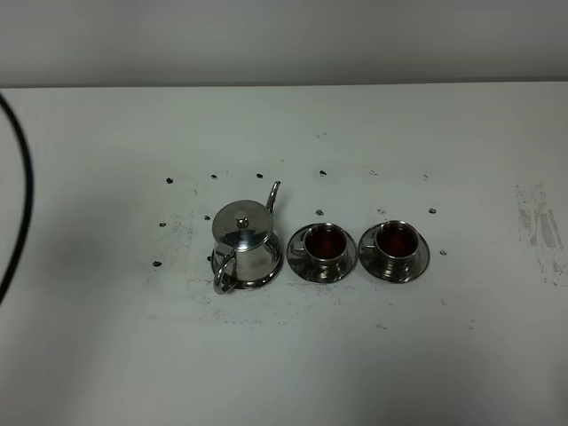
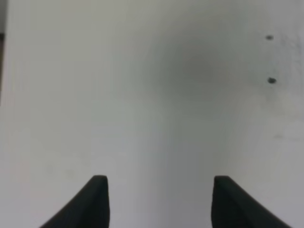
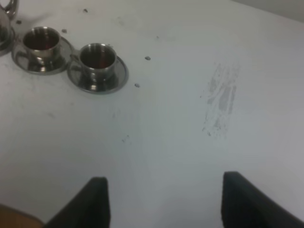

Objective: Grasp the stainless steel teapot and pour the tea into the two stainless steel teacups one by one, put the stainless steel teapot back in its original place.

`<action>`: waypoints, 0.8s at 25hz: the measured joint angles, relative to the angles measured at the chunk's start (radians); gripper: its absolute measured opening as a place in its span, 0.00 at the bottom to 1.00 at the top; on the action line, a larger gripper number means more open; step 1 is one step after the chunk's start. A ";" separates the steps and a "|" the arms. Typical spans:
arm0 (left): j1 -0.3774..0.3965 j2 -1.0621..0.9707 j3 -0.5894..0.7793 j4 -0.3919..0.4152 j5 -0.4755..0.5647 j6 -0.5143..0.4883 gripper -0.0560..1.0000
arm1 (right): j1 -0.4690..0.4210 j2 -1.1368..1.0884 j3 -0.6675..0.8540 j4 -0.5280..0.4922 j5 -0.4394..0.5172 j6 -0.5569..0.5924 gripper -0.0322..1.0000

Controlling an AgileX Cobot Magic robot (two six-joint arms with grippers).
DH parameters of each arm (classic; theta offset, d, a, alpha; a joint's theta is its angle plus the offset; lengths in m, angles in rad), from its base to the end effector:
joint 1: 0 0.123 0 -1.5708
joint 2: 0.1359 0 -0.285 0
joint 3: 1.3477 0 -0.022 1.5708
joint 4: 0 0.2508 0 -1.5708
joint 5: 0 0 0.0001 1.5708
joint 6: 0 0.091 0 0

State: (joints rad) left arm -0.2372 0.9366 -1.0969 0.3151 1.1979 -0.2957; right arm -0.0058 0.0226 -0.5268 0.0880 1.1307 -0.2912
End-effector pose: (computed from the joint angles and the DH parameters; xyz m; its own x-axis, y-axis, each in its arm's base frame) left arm 0.1552 -0.0105 0.3861 -0.7788 0.0144 -0.6270 -0.0809 0.9891 0.1231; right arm -0.0076 0.0073 0.2795 -0.4802 -0.2473 -0.8416 -0.1890 0.9661 -0.1761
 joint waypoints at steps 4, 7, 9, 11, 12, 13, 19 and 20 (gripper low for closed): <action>0.120 -0.208 0.118 -0.004 0.001 0.070 0.51 | 0.000 0.000 0.000 0.000 0.000 0.000 0.54; 0.210 -0.375 0.227 -0.052 0.001 0.128 0.51 | 0.000 0.000 0.000 0.000 0.000 0.000 0.54; 0.257 -0.478 0.302 -0.116 0.001 0.176 0.51 | 0.000 0.000 0.000 0.000 0.000 0.000 0.54; 0.284 -0.577 0.363 -0.187 0.001 0.224 0.51 | 0.000 0.000 0.000 0.000 0.000 0.000 0.54; 0.287 -0.613 0.392 -0.212 0.001 0.247 0.51 | 0.000 0.000 0.000 0.000 0.000 0.000 0.54; 0.288 -0.650 0.419 -0.239 -0.001 0.266 0.51 | 0.000 0.000 0.000 0.000 0.000 0.000 0.54; 0.288 -0.797 0.556 -0.294 -0.039 0.302 0.51 | 0.000 0.000 0.000 0.000 0.000 0.000 0.54; 0.288 -0.816 0.578 -0.297 -0.044 0.304 0.51 | 0.000 0.000 0.000 0.000 0.000 0.000 0.54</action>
State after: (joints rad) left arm 0.0505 0.1205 -0.5190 0.0182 1.1535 0.0087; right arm -0.0058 0.0226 -0.5268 0.0880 1.1307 -0.2912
